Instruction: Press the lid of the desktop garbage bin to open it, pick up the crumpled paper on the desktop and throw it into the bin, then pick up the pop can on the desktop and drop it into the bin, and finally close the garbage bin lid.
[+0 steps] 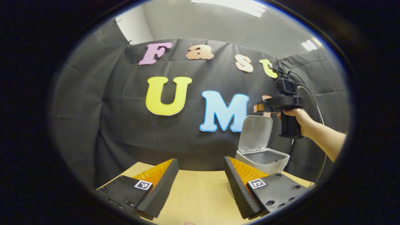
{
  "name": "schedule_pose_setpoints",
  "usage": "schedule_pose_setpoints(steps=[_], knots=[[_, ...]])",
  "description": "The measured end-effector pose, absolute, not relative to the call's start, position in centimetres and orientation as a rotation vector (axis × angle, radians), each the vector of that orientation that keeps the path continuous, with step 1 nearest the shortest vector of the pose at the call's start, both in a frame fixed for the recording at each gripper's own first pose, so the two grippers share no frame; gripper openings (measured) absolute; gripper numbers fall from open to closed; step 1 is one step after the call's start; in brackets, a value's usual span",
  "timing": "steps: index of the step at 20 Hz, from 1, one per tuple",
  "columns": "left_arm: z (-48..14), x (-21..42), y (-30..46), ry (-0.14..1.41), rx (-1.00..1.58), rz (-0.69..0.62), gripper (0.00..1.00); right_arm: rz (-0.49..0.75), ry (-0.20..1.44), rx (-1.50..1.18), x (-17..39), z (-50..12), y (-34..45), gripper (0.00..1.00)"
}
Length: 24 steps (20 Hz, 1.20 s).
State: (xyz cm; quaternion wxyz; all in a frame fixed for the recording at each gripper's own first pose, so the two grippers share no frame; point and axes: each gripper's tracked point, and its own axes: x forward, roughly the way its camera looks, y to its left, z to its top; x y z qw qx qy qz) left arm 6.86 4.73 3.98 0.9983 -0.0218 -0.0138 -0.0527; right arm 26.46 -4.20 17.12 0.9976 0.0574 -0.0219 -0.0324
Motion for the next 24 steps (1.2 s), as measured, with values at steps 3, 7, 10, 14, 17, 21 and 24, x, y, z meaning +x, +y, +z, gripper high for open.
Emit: schedule_pose_setpoints(steps=[3,7,10,14,17,21,24], knots=[[3.6,6.9,4.9,-0.018,-0.053,-0.092,0.95,-0.068,-0.045,0.119,27.4,17.2,-4.4,0.90],[3.2,7.0,5.8,-0.007,-0.066,-0.071,0.95,-0.059,-0.017,0.152,28.1,16.4,-4.4,0.90],[3.2,6.9,6.0,-0.011,-0.061,-0.061,0.95,-0.054,-0.001,0.145,28.2,15.7,-4.4,0.90],[3.5,6.6,5.6,-0.016,-0.061,-0.057,0.95,-0.034,0.013,0.168,27.9,15.5,-4.3,0.90],[3.8,6.1,5.4,-0.029,-0.042,-0.052,0.95,-0.022,0.012,0.176,27.0,15.2,-4.3,0.90],[3.6,5.4,4.6,-0.028,-0.040,-0.054,0.95,-0.010,0.011,0.162,25.3,14.7,-4.2,0.90],[3.6,4.7,3.7,-0.032,-0.034,-0.062,0.95,0.003,0.013,0.169,24.0,14.1,-4.1,0.90]])
